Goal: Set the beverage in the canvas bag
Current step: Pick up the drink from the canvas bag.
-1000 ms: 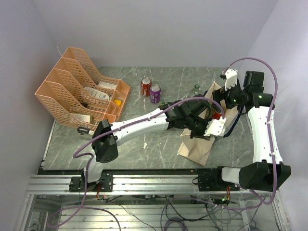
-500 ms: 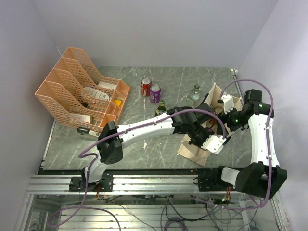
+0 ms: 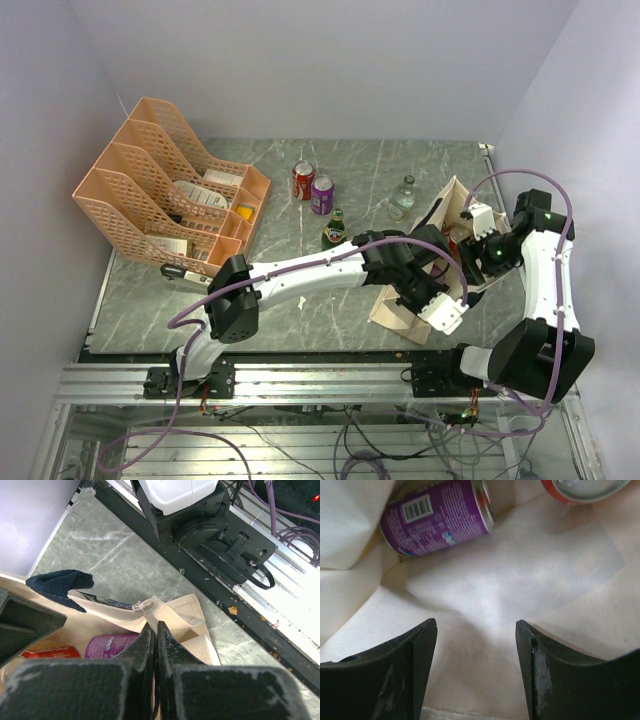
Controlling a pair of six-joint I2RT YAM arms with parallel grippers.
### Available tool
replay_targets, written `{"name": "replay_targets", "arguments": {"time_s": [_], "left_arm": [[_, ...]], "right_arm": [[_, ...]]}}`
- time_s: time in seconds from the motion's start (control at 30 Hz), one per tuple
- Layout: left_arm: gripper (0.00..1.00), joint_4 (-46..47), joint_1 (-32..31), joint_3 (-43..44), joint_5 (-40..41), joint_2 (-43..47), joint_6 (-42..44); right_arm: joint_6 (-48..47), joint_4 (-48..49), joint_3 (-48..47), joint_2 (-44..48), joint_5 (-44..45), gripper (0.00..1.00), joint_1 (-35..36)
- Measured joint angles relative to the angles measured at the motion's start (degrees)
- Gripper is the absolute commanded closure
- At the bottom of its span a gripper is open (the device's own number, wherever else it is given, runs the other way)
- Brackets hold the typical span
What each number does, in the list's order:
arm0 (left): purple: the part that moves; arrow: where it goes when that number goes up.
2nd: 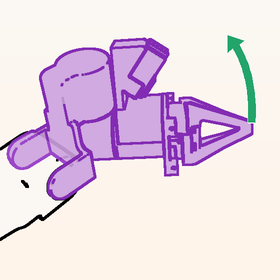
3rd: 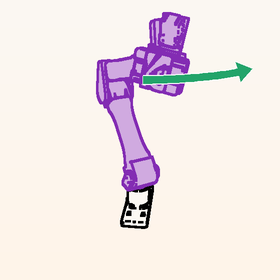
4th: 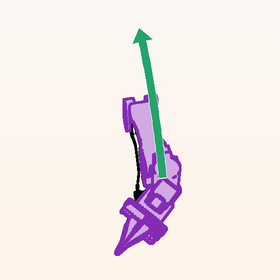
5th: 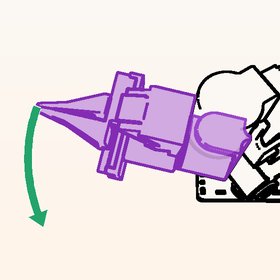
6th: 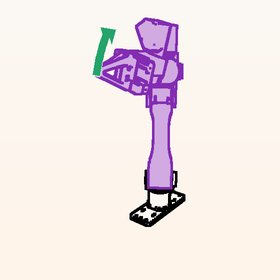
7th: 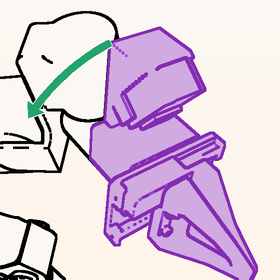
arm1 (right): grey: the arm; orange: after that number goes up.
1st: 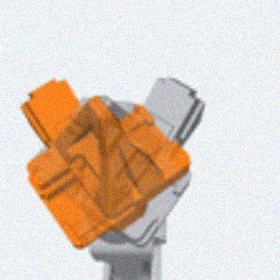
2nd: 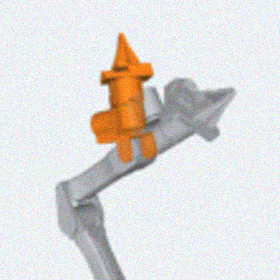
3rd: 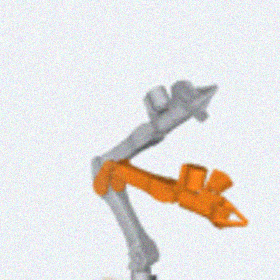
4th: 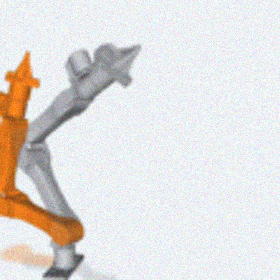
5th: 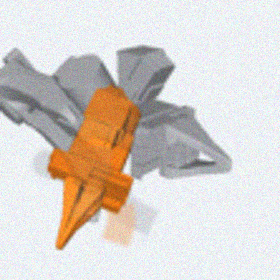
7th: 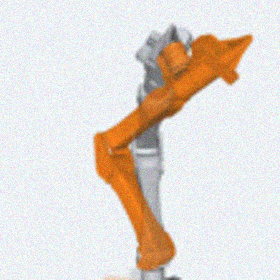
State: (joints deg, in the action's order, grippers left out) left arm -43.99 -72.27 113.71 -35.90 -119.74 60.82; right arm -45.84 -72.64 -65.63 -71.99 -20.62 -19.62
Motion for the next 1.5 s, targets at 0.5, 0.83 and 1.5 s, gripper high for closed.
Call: {"name": "replay_targets", "arguments": {"time_s": [0.5, 0.83, 1.5], "left_arm": [[0.89, 0.52, 3.52, -3.23, -1.18, 3.69, -9.01], [0.9, 1.31, 4.04, -3.76, -1.29, 4.13, -12.52], [0.91, 2.27, 5.33, -3.76, -1.77, 4.13, -14.49]], "right_arm": [[-6.03, 8.94, 2.12, -2.08, -13.09, 0.12, 10.34], [-16.87, 15.19, 10.56, -3.61, -13.07, 0.05, 12.2], [-24.35, 27.36, 19.02, -10.29, -6.64, 0.0, 15.91]]}}
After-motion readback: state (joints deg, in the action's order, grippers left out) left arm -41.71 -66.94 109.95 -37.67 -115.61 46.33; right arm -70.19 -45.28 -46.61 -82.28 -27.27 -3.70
